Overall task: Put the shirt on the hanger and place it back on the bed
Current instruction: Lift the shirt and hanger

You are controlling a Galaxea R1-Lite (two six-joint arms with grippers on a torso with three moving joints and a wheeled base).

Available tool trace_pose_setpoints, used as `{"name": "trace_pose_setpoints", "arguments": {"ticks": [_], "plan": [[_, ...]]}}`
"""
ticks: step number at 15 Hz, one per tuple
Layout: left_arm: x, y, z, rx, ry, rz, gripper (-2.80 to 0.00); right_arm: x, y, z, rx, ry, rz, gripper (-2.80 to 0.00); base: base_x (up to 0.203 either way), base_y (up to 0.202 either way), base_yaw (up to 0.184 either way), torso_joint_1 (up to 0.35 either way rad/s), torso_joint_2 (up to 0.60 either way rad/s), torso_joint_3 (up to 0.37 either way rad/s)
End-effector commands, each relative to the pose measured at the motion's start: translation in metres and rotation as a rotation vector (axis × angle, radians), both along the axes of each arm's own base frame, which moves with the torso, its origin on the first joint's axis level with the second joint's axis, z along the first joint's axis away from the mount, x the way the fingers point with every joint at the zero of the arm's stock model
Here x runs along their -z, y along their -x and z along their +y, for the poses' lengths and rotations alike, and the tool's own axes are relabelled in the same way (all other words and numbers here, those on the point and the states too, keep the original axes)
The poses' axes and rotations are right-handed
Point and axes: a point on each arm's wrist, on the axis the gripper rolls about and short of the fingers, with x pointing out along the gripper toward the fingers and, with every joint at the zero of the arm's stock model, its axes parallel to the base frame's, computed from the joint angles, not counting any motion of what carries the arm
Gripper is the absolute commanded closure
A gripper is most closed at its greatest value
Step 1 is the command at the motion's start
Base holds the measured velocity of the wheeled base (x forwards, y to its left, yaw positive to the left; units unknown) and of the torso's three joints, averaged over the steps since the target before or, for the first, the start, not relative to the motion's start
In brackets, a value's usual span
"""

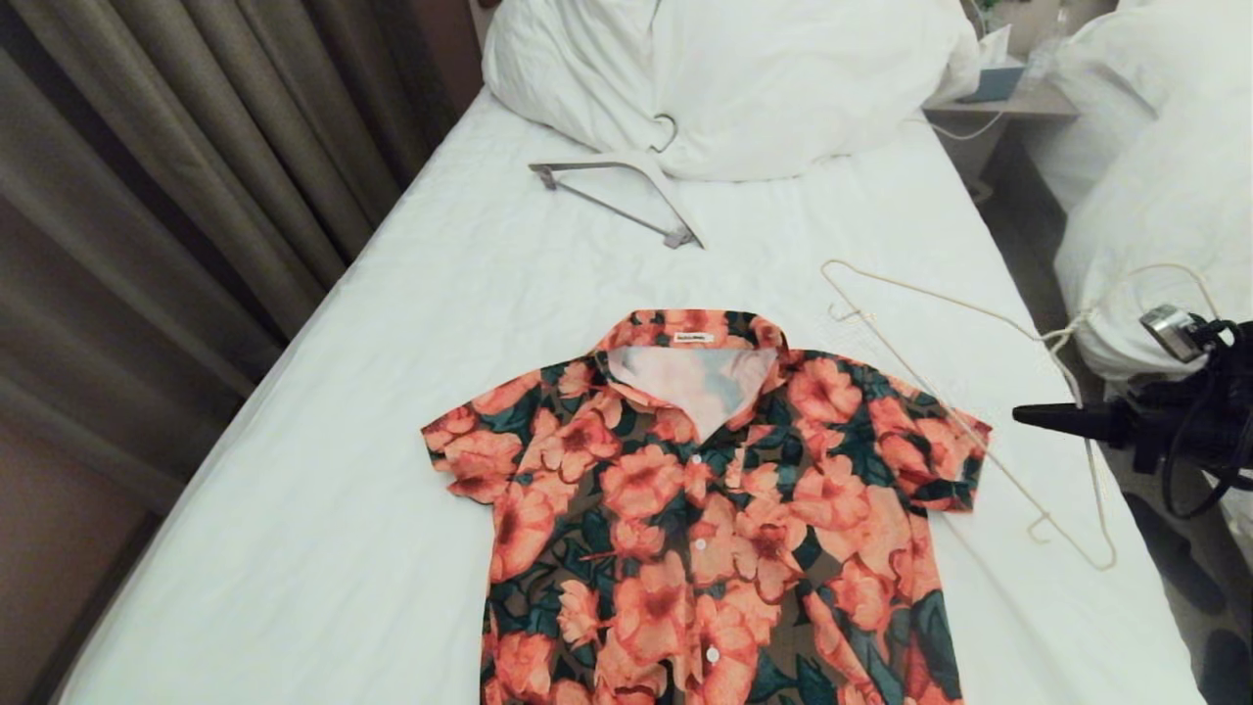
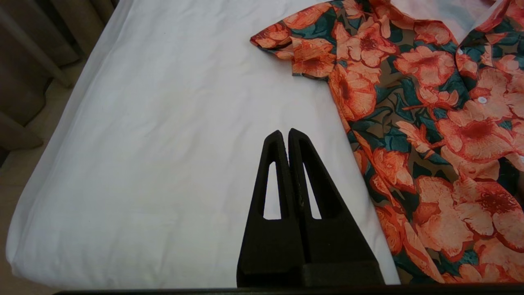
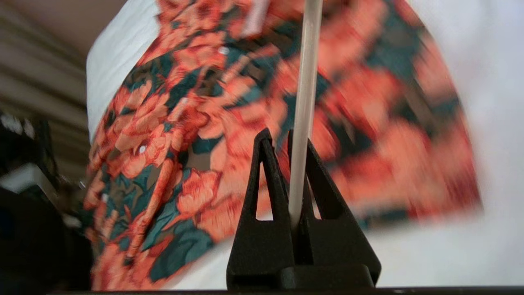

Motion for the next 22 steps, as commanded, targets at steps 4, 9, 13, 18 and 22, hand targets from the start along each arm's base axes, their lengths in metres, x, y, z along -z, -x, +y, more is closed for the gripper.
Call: {"name": "trace_pose_setpoints", "arguments": {"ticks": [4, 9, 13, 18, 22], "plan": [[0.000, 0.000, 0.000, -0.001, 0.000, 0.001, 0.00, -0.037, 0.006, 0.061, -0.189, 0.080, -0.223, 0.00, 0.000, 0.000, 0.000, 0.000, 0.00, 0.000], [0.000, 0.000, 0.000, 0.000, -0.005, 0.001, 0.00, -0.060, 0.027, 0.126, -0.345, 0.135, -0.338, 0.00, 0.000, 0.000, 0.000, 0.000, 0.00, 0.000], [0.000, 0.000, 0.000, -0.003, -0.030, 0.000, 0.00, -0.048, 0.064, 0.149, -0.284, 0.310, -0.296, 0.00, 0.000, 0.000, 0.000, 0.000, 0.00, 0.000], [-0.041, -0.012, -0.002, 0.121, -0.048, 0.092, 0.00, -0.060, 0.068, 0.149, -0.242, 0.391, -0.370, 0.00, 0.000, 0.000, 0.000, 0.000, 0.00, 0.000], [-0.073, -0.072, -0.007, 0.302, 0.000, 0.346, 0.00, -0.072, 0.057, 0.139, -0.191, 0.403, -0.404, 0.00, 0.000, 0.000, 0.000, 0.000, 0.00, 0.000]]}}
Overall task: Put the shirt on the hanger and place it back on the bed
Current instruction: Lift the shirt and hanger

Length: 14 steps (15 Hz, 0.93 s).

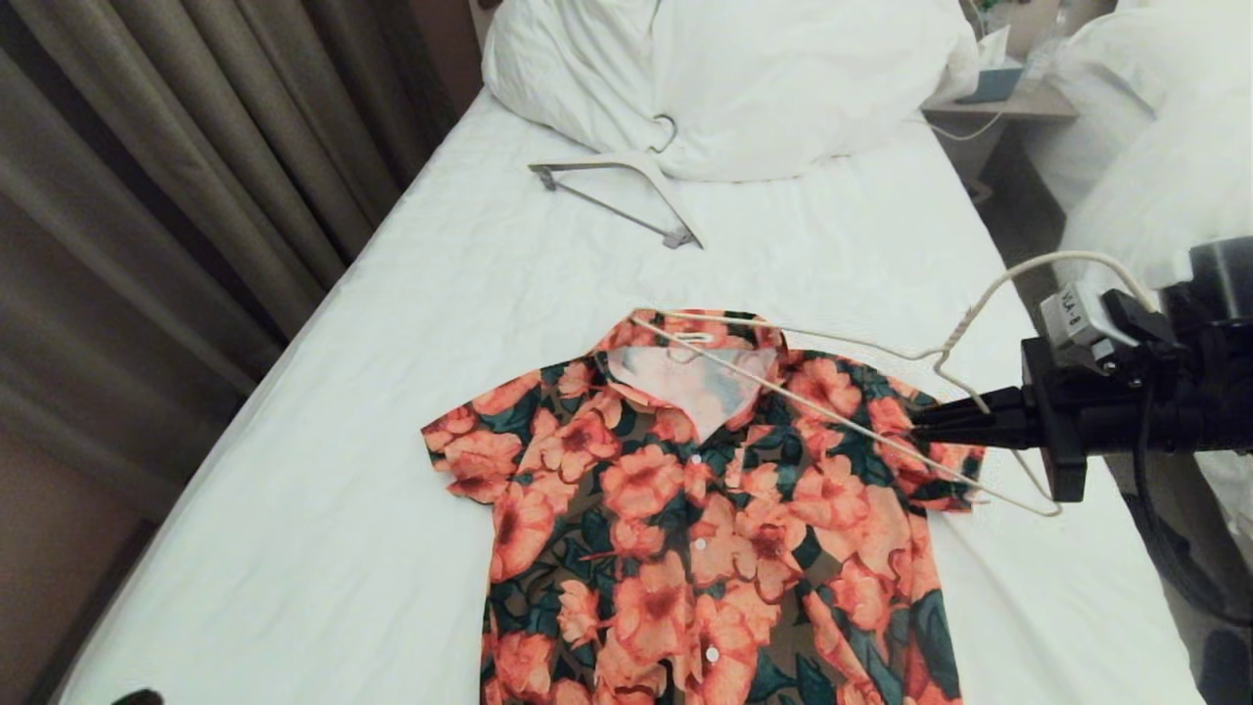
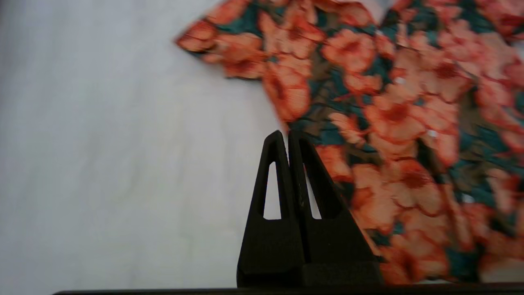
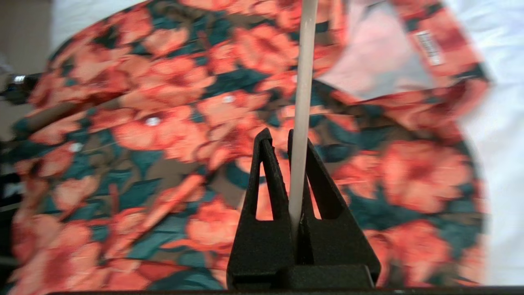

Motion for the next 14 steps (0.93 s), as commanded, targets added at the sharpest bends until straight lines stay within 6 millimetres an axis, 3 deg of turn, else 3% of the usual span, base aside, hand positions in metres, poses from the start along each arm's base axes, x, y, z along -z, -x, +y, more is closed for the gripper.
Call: {"name": "trace_pose_setpoints", "arguments": {"ticks": [1, 4, 9, 11, 13, 14], "plan": [[-0.011, -0.061, -0.004, 0.086, 0.020, 0.244, 0.00, -0.002, -0.004, -0.006, 0.013, -0.004, -0.012, 0.00, 0.000, 0.000, 0.000, 0.000, 0.00, 0.000], [-0.014, -0.131, -0.025, 0.198, 0.090, 0.336, 0.00, -0.012, -0.009, -0.023, 0.078, -0.049, 0.008, 0.00, 0.000, 0.000, 0.000, 0.000, 0.00, 0.000], [0.008, -0.224, -0.109, 0.262, 0.139, 0.319, 0.00, -0.017, -0.013, -0.057, 0.119, -0.159, 0.042, 0.00, 0.000, 0.000, 0.000, 0.000, 0.00, 0.000], [-0.008, -0.261, -0.142, 0.261, 0.183, 0.199, 0.00, -0.014, -0.010, -0.076, 0.095, -0.231, 0.078, 0.00, 0.000, 0.000, 0.000, 0.000, 0.00, 0.000], [-0.025, -0.280, -0.160, 0.264, 0.210, 0.167, 0.00, -0.004, -0.016, -0.091, 0.094, -0.269, 0.112, 0.00, 0.000, 0.000, 0.000, 0.000, 0.00, 0.000], [-0.022, -0.290, -0.170, 0.265, 0.220, 0.188, 0.00, 0.000, -0.019, -0.094, 0.100, -0.274, 0.126, 0.00, 0.000, 0.000, 0.000, 0.000, 0.00, 0.000]]}}
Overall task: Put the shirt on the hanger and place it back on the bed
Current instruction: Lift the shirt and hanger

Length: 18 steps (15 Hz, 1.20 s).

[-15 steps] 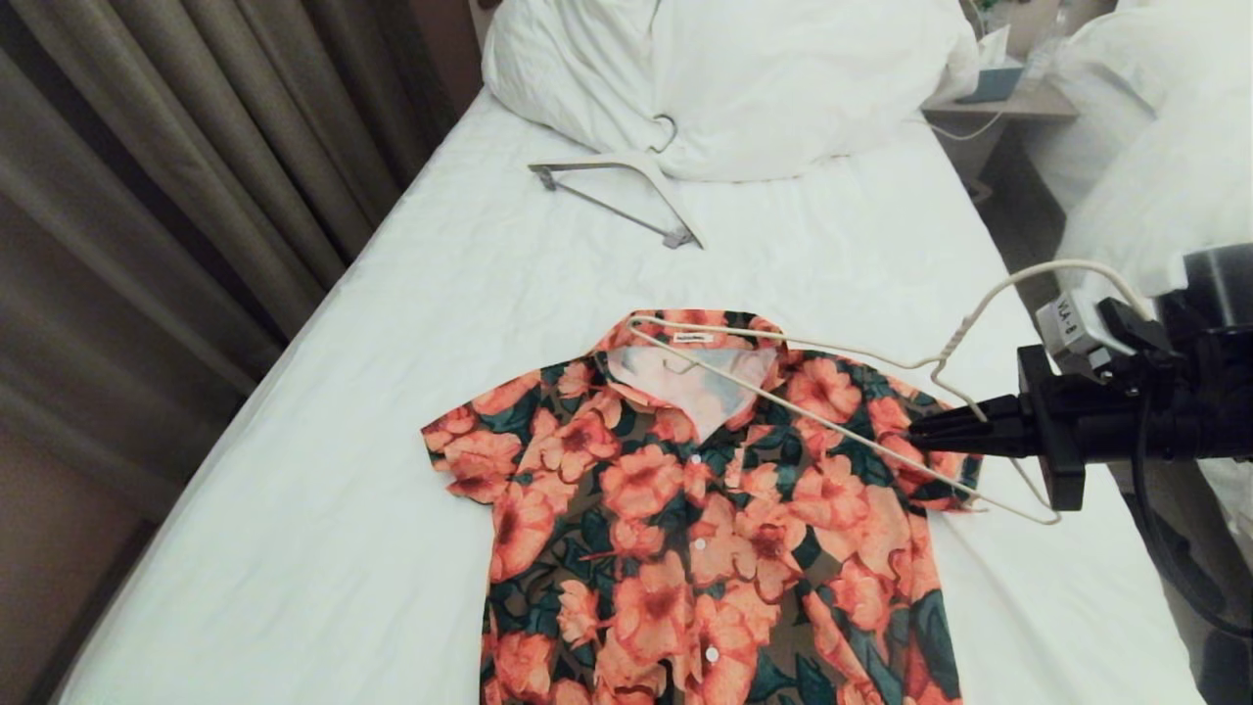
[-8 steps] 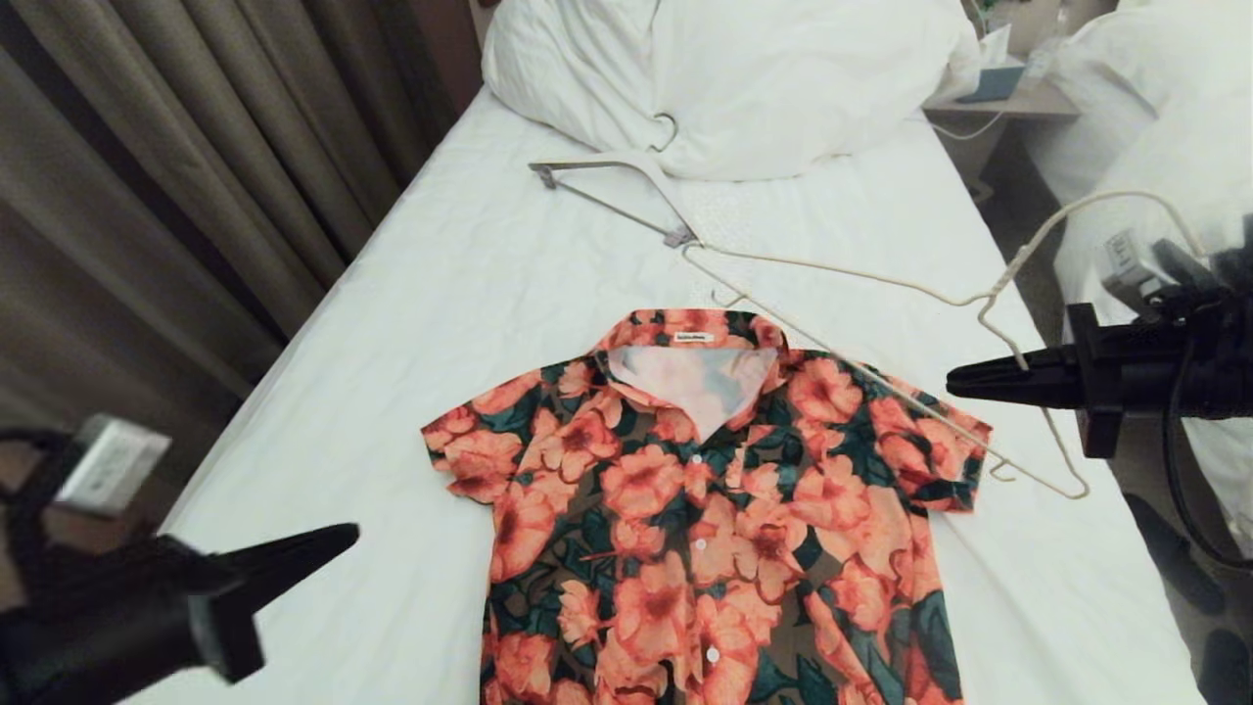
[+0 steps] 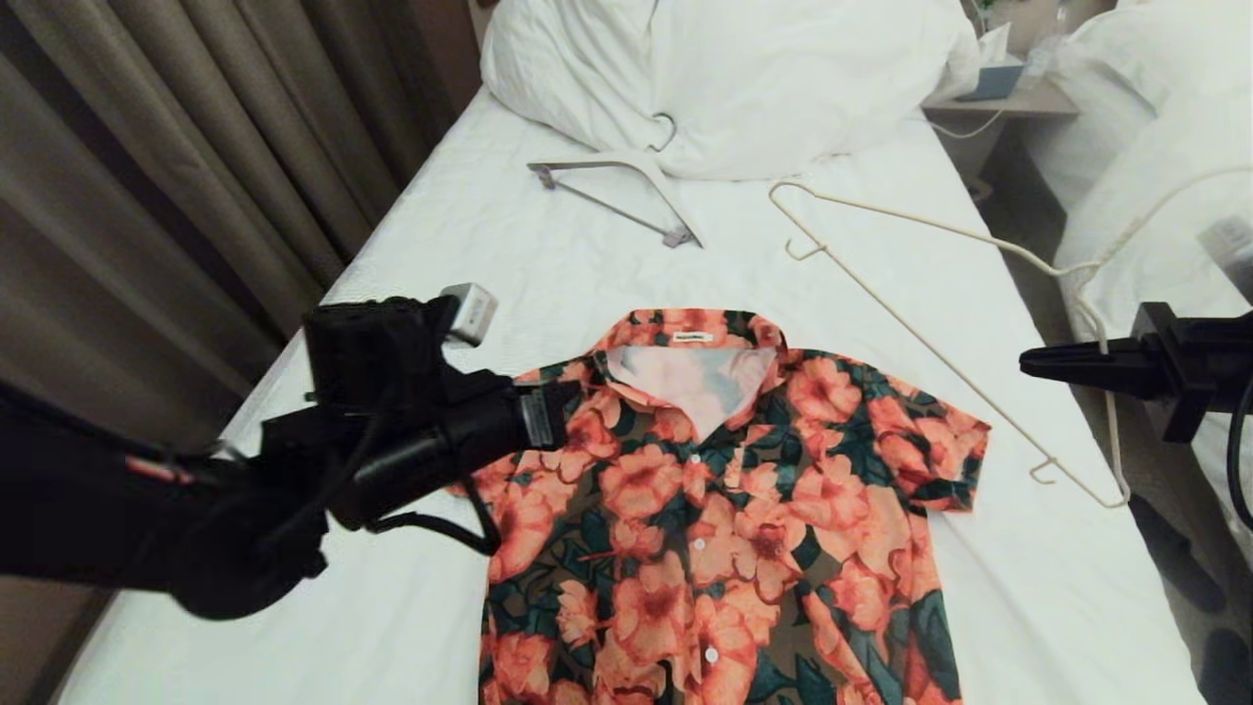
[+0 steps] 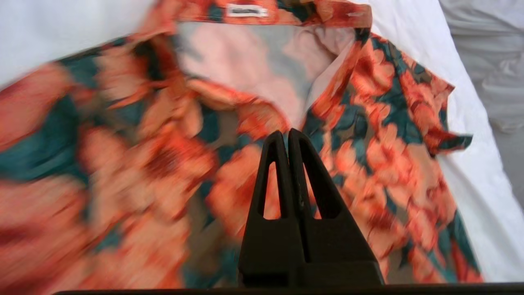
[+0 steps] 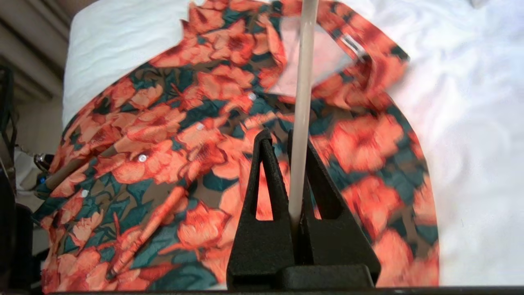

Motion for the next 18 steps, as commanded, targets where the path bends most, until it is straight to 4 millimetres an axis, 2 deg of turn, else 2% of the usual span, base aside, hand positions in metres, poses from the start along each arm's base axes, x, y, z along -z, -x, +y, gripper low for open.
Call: {"name": "trace_pose_setpoints", "arguments": {"ticks": [1, 5, 6, 7, 9, 11, 18], "plan": [[0.021, -0.032, -0.030, 0.019, -0.006, 0.066, 0.00, 0.013, -0.009, -0.006, 0.003, -0.014, 0.033, 0.00, 0.000, 0.000, 0.000, 0.000, 0.00, 0.000], [0.048, -0.066, -0.057, 0.016, -0.018, 0.101, 0.00, 0.015, -0.017, -0.009, -0.016, -0.045, 0.057, 0.00, 0.000, 0.000, 0.000, 0.000, 0.00, 0.000], [0.051, -0.074, -0.058, -0.010, -0.026, 0.104, -2.39, 0.014, -0.017, -0.009, -0.016, -0.048, 0.059, 0.00, 0.000, 0.000, 0.000, 0.000, 0.00, 0.000], [0.052, -0.082, -0.055, -0.040, -0.034, 0.104, -2.80, 0.013, -0.018, -0.009, -0.020, -0.052, 0.057, 0.00, 0.000, 0.000, 0.000, 0.000, 0.00, 0.000], [0.049, -0.097, -0.043, -0.089, -0.047, 0.127, -2.80, 0.014, -0.020, -0.010, -0.020, -0.052, 0.059, 0.00, 0.000, 0.000, 0.000, 0.000, 0.00, 0.000], [0.049, -0.106, -0.039, -0.109, -0.048, 0.138, -2.80, 0.016, -0.024, -0.011, -0.022, -0.055, 0.063, 0.00, 0.000, 0.000, 0.000, 0.000, 0.00, 0.000], [0.056, -0.139, -0.043, -0.152, -0.030, 0.099, -2.80, 0.019, -0.025, -0.008, -0.036, -0.059, 0.073, 0.00, 0.000, 0.000, 0.000, 0.000, 0.00, 0.000]]}}
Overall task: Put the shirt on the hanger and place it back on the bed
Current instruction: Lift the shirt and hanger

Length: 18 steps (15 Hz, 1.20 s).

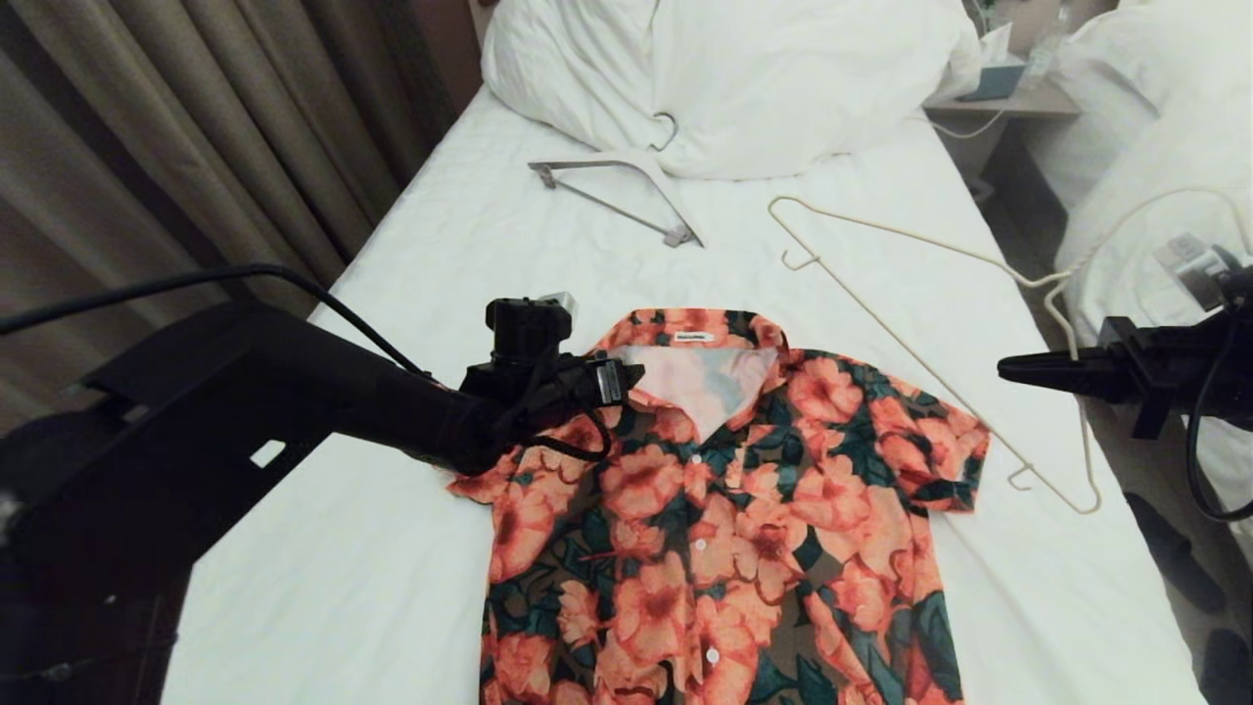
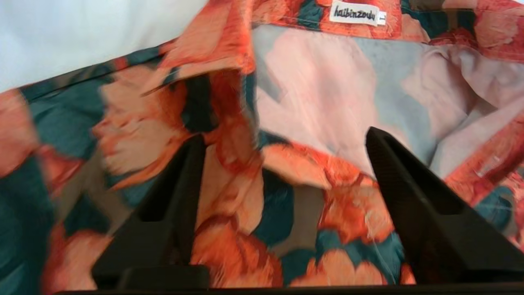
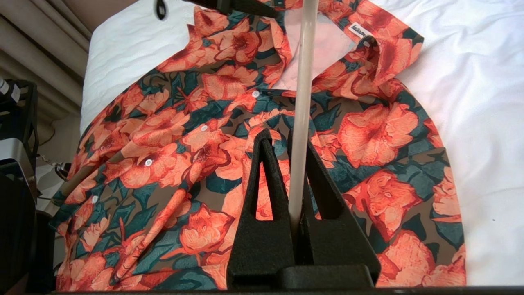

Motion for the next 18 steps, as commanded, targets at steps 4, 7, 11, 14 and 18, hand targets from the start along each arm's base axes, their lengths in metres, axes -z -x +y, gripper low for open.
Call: {"name": "trace_pose_setpoints", "arguments": {"ticks": [4, 7, 11, 14, 18], "plan": [[0.013, -0.020, -0.008, -0.043, -0.001, -0.021, -2.80, 0.000, 0.002, 0.001, -0.007, -0.002, -0.006, 0.00, 0.000, 0.000, 0.000, 0.000, 0.00, 0.000], [0.018, -0.025, -0.011, -0.045, -0.001, -0.021, -2.80, 0.000, 0.001, 0.003, -0.017, -0.003, -0.005, 0.00, 0.000, 0.000, 0.000, 0.000, 0.00, 0.000], [0.015, -0.030, -0.013, -0.065, 0.002, -0.046, 0.00, 0.000, 0.001, 0.007, -0.028, -0.003, -0.003, 0.00, 0.000, 0.000, 0.000, 0.000, 0.00, 0.000], [0.008, -0.033, -0.014, -0.064, 0.012, -0.068, 0.00, 0.003, -0.002, 0.016, -0.056, -0.006, 0.012, 0.00, 0.000, 0.000, 0.000, 0.000, 0.00, 0.000], [0.004, -0.033, -0.011, -0.072, 0.014, -0.073, 0.00, 0.008, -0.007, 0.028, -0.092, -0.009, 0.027, 0.00, 0.000, 0.000, 0.000, 0.000, 0.00, 0.000]]}}
